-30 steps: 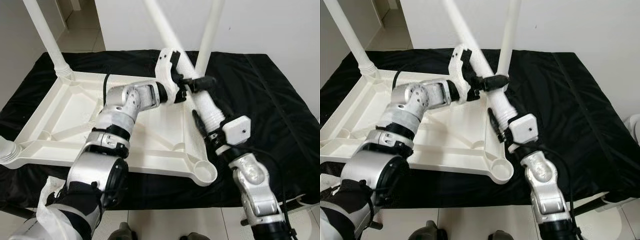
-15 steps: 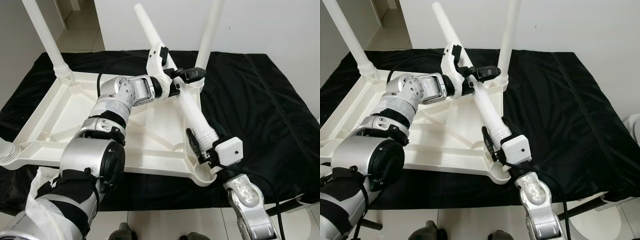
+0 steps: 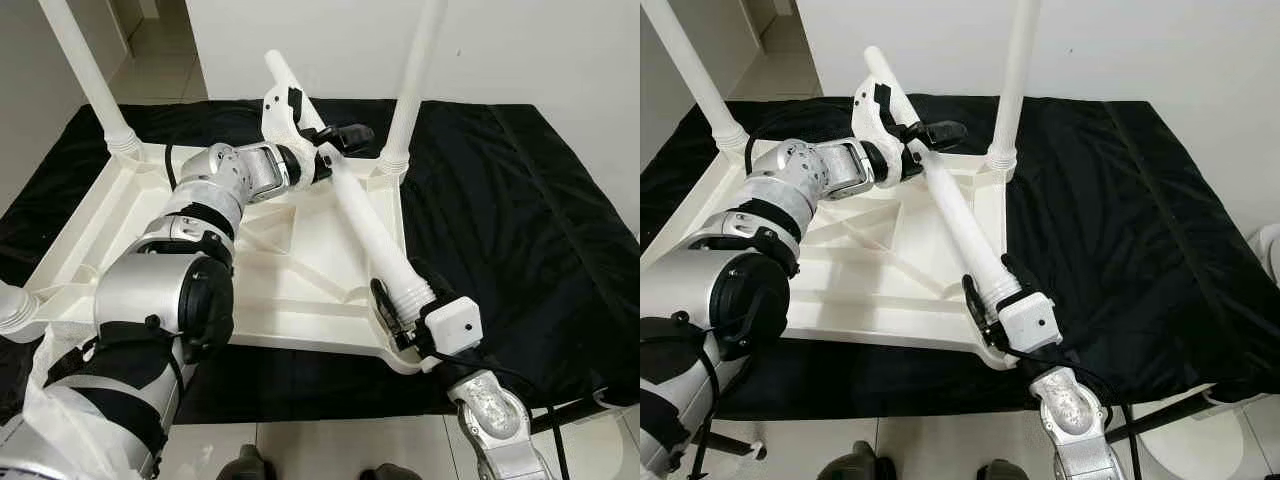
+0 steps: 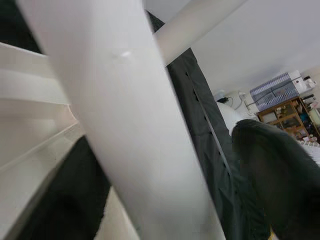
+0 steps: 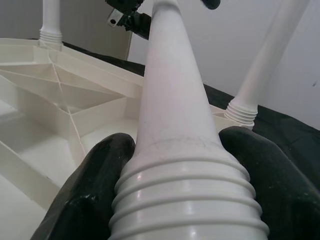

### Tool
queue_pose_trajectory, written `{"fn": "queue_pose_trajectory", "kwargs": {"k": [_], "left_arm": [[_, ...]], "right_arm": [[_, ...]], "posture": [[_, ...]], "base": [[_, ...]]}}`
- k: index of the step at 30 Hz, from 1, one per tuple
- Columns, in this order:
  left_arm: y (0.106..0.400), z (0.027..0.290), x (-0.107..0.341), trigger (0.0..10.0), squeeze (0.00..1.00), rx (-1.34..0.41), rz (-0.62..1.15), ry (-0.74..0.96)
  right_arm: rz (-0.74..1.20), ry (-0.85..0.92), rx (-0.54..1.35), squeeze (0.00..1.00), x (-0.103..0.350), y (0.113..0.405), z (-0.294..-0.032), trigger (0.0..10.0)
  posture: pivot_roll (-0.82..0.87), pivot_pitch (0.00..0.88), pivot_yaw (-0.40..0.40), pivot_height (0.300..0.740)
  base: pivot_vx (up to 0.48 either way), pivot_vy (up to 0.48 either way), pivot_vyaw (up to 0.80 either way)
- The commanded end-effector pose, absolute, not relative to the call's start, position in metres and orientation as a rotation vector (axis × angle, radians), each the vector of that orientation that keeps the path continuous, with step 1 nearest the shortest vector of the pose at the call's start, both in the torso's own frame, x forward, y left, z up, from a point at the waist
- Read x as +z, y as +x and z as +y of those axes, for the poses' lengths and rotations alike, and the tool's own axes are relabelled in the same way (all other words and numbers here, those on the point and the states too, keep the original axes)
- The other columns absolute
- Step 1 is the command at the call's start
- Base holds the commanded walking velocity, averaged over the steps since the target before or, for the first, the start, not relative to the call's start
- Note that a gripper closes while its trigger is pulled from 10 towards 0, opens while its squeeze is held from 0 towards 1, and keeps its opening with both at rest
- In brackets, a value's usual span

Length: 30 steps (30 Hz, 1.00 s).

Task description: Building children table

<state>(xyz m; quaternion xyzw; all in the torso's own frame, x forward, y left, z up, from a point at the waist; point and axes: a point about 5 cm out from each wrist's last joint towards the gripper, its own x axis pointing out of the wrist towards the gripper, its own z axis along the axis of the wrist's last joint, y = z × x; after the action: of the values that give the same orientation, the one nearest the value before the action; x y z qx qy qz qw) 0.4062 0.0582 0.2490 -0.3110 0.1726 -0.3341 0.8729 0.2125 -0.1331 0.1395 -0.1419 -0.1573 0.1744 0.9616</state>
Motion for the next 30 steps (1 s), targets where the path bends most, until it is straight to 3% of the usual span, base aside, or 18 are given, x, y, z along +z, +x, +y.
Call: {"fn": "queue_pose_trajectory", "kwargs": {"k": [1, 22, 23, 25, 26, 30], "left_arm": [[0.406, 0.058, 0.256, 0.0, 0.0, -0.739, 0.353, -0.673], [0.401, 0.05, 0.259, 0.0, 0.0, -0.835, 0.4, -0.759], [0.401, 0.05, 0.26, 0.0, 0.0, -0.832, 0.397, -0.769], [0.401, 0.05, 0.261, 0.0, 0.0, -0.831, 0.394, -0.776], [0.402, 0.051, 0.263, 10.0, 0.0, -0.83, 0.381, -0.781], [0.403, 0.052, 0.27, 10.0, 0.0, -0.84, 0.347, -0.754]], "right_arm": [[-0.34, -0.275, 0.349, 0.0, 0.143, 0.213, -0.128, 10.0], [-0.337, -0.281, 0.368, 0.0, 0.144, 0.215, -0.129, 10.0], [-0.329, -0.262, 0.363, 0.69, 0.143, 0.216, -0.13, 10.0], [-0.324, -0.249, 0.36, 0.69, 0.143, 0.216, -0.131, 10.0], [-0.325, -0.214, 0.348, 1.0, 0.144, 0.216, -0.133, 10.0], [-0.329, -0.084, 0.307, 1.0, 0.15, 0.218, -0.139, 10.0]], "posture": [[-0.07, 0.015, 0.057, 0.74], [-0.07, 0.008, 0.043, 0.74], [-0.07, 0.007, 0.043, 0.74], [-0.07, 0.007, 0.043, 0.74], [-0.07, 0.002, 0.041, 0.74], [-0.07, 0.0, 0.04, 0.74]], "base": [[0.0, 0.0, 0.0], [0.0, 0.0, 0.0], [0.0, 0.0, 0.0], [0.0, 0.0, 0.0], [0.0, 0.0, 0.0], [0.0, 0.0, 0.0]]}}
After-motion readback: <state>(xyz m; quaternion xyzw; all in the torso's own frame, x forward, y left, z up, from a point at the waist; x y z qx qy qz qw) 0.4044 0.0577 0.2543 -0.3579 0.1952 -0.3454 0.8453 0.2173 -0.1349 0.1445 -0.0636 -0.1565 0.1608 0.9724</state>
